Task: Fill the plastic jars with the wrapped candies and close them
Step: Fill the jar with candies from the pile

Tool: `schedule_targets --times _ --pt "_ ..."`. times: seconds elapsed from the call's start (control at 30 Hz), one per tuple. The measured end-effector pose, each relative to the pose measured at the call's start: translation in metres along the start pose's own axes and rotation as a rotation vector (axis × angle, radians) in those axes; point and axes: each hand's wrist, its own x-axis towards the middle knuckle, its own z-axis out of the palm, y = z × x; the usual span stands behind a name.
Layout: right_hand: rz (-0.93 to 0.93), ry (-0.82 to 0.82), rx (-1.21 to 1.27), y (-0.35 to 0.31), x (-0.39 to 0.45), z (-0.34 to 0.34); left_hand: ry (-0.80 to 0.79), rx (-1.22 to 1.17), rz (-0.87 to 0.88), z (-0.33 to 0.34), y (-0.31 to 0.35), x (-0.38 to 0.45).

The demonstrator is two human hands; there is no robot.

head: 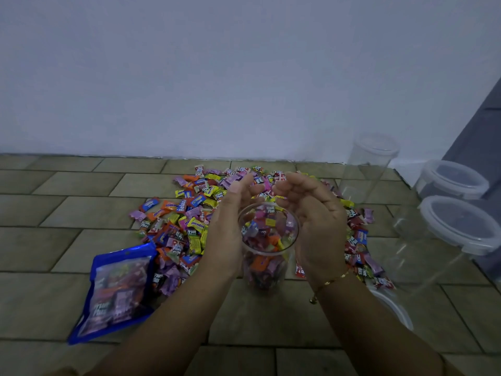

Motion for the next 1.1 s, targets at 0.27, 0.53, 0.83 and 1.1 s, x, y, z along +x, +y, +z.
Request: schedule_targets --times 0.27,0.53,0.83,1.1 --pt "0.007 0.029 0.012 0.007 0.008 -0.012 0.103 0.112 0.021 -0.017 0.0 0.008" --pt "0.062 -0.245 -1.004 0.043 0.034 -0.067 -0.269 1.513 0.193 -0.091 -0.025 0.021" --pt "0.063 -0.702 -1.417 0.092 0.036 -0.09 -0.6 1.84 0.27 -0.115 -0.048 0.023" --pt "0.035 -0.733 -1.662 0.092 0.029 -0.083 -0.662 1.812 0.37 -0.102 -0.064 0.047"
